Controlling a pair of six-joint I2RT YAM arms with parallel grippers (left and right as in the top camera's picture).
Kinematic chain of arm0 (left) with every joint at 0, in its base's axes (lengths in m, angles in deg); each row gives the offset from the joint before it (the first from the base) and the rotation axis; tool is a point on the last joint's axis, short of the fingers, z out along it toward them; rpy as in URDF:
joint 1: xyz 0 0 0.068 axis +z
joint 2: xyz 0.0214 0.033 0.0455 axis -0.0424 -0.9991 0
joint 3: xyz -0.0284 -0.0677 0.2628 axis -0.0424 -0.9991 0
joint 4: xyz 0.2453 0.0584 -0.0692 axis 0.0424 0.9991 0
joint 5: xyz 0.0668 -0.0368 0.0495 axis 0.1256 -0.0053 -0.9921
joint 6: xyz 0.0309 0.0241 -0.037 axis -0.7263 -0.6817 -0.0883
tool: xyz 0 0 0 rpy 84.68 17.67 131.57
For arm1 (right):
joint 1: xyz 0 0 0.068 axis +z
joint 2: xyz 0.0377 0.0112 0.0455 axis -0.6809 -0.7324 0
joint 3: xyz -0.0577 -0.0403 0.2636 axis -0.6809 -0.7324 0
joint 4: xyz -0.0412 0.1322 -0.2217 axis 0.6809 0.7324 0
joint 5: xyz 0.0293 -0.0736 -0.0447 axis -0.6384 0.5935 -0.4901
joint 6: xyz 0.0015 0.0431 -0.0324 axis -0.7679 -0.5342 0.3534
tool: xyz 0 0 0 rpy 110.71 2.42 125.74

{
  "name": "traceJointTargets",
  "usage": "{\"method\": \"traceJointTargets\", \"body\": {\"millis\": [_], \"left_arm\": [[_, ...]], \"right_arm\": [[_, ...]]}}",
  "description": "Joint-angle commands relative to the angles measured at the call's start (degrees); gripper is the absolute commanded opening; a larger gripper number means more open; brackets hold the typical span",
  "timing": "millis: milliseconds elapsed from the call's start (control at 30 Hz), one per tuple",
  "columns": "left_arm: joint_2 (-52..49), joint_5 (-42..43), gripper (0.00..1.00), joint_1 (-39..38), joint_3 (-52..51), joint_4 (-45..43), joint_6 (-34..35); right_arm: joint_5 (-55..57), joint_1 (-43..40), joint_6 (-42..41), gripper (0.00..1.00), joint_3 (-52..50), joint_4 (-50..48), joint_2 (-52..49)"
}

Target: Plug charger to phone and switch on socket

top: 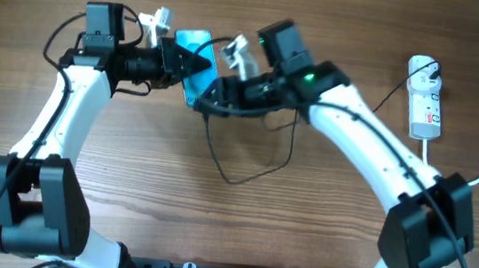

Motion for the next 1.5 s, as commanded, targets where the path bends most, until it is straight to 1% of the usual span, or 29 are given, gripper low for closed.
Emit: {"method": "traceJointTargets", "body": {"millis": [0,67,133,200,267,400,533,667,800,833,967,1033,1200,1333,1467], "left_arm": [[1.25,10.97,0.04,2.25,-0.92,0.07,-0.09],[1.25,14.97,0.04,3.28,-0.92,-0.74,-0.09],[1.25,19.5,0.04,3.45,-0.92,-2.29,-0.09],[1.25,23.08,0.04,3.21,-0.92,-3.8,-0.07],[1.25,23.63,0.04,2.75,-0.92,-3.82,0.11],[1.25,23.58,0.04,1.4,-0.92,-5.64,2.78],[1.27,23.34,0.04,0.68,-0.92,-9.66,4.81],[1.27,23.39,0.04,0.52,-0.92,-10.29,5.11],[1.25,24.57,0.04,0.48,-0.92,-12.66,8.66],[1.27,25.59,0.04,0.48,-0.92,-14.16,9.88],[1.38,26.29,0.04,0.48,-0.87,-16.15,13.11],[1.38,26.29,0.04,0.48,-0.87,-16.31,13.11],[1.38,26.16,0.04,0.48,-0.87,-18.53,13.09],[1.38,26.16,0.04,0.48,-0.87,-19.34,13.09],[1.38,26.16,0.04,0.48,-0.87,-20.9,13.09]], "right_arm": [[-3.23,-7.37,6.58,0.88,1.84,3.52,0.7],[-9.38,-10.08,8.04,0.99,1.84,3.82,0.68],[-15.5,-11.8,8.17,1.0,1.84,2.62,0.68],[-23.93,-13.03,8.09,1.0,1.84,-0.28,0.68],[-28.76,-13.05,6.91,1.0,1.84,-2.93,0.68],[-28.59,-10.97,5.22,1.0,1.81,-3.5,0.68],[-25.11,-7.74,4.2,1.0,1.81,-4.44,0.68],[-20.85,-5.33,0.76,1.0,1.81,-5.16,0.68],[-18.75,-2.99,-0.76,1.0,1.81,-8.02,0.68],[-18.78,-2.64,-1.55,0.97,1.81,-9.2,0.68],[-19.5,-2.43,-7.8,0.72,1.81,-13.79,0.68],[-19.71,-2.43,-9.07,0.69,1.81,-15.08,0.68],[-19.67,-2.43,-9.07,0.69,1.81,-15.5,0.68],[-19.54,-2.43,-9.4,0.59,1.81,-15.91,0.68],[-19.26,-2.43,-12.13,0.41,1.81,-16.5,0.68]]}}
